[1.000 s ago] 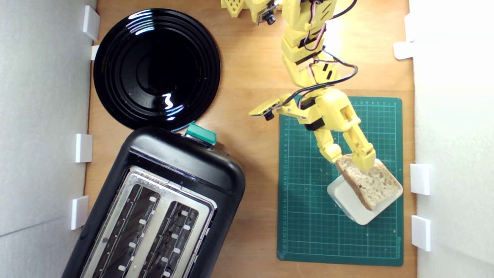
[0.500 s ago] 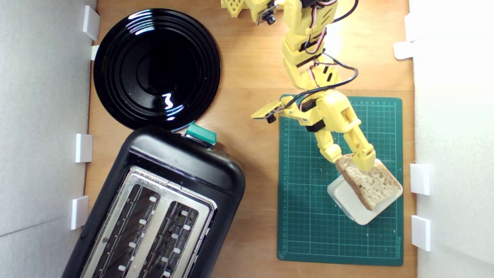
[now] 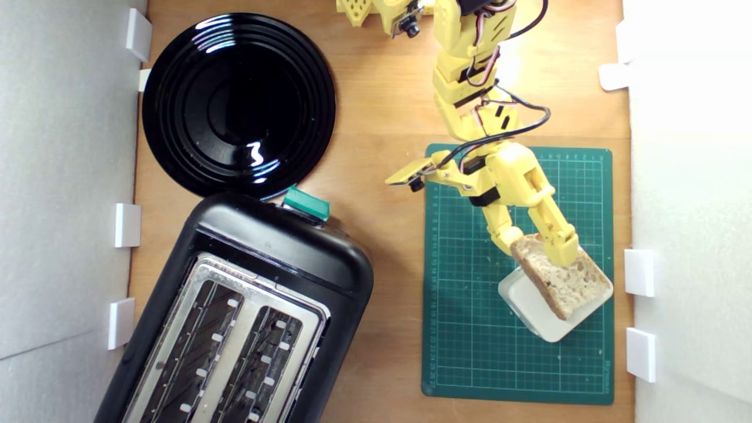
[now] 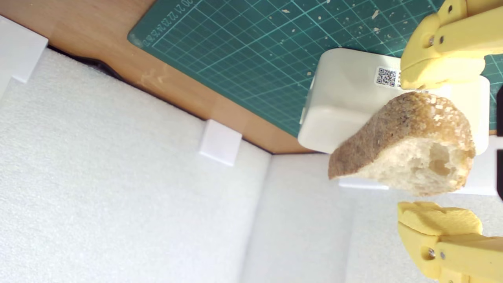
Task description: Pick bread and place in toaster
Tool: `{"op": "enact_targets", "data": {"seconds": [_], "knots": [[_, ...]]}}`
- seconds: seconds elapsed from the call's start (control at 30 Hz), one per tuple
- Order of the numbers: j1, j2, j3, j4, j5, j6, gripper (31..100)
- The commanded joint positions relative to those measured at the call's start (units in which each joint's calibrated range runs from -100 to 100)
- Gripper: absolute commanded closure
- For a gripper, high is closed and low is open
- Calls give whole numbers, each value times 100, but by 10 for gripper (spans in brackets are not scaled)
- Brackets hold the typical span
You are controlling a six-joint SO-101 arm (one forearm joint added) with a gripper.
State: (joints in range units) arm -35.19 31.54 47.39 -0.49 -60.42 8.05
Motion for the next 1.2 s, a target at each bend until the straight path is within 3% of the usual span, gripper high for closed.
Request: {"op": "enact_targets", "data": {"seconds": [0.0,0.13,0.97,1.17], "knots": [[-26,-101,-222,-24,-152,-148,402],[-10,-126,-222,-24,-152,-232,444],[-10,-84,-295,-15,-152,-216,451],[-10,-76,-286,-15,-152,-216,549]]}}
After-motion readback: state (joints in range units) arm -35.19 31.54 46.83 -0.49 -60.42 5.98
